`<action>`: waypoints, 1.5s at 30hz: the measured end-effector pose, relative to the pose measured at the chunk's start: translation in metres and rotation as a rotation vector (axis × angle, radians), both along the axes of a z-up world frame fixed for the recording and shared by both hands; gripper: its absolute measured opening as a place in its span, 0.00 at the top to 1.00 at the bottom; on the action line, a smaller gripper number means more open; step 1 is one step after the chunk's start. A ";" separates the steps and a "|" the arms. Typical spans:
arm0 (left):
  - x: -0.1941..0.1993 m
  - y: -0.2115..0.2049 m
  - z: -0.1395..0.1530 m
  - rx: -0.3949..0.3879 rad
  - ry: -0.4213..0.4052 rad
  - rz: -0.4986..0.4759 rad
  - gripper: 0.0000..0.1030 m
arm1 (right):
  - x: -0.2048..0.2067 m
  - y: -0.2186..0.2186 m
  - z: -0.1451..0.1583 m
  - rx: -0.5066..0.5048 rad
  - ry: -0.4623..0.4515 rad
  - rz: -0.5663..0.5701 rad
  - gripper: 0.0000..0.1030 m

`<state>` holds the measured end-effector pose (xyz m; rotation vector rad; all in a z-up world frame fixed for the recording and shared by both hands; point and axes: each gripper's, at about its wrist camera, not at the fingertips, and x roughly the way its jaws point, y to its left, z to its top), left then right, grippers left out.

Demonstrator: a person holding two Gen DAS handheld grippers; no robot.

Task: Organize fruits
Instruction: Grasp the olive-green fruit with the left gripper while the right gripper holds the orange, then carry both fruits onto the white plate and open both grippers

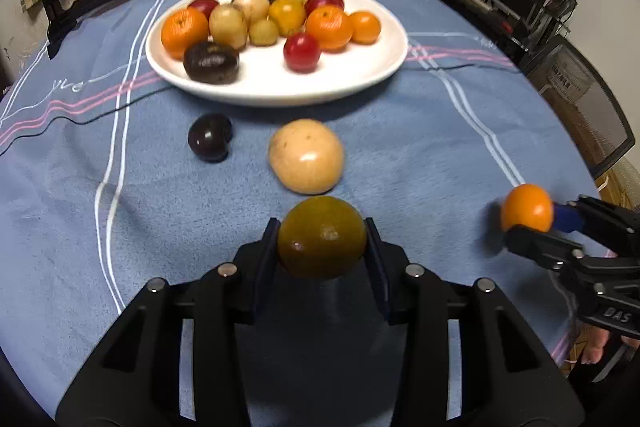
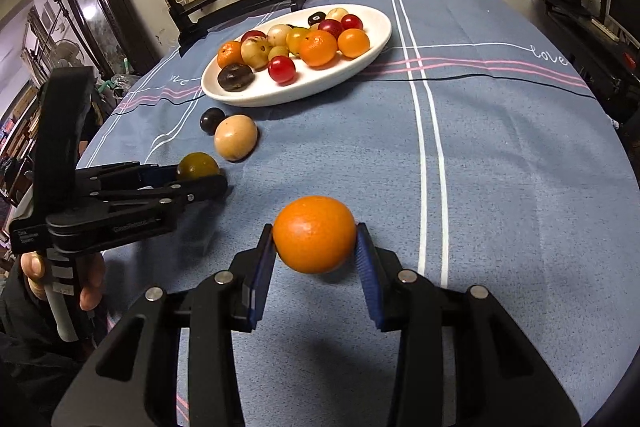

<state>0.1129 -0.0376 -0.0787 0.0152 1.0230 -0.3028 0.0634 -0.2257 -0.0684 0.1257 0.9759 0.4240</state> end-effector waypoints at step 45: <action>0.155 0.014 0.027 -0.012 0.007 0.058 0.59 | 0.174 0.061 0.012 -0.141 -0.006 0.135 0.61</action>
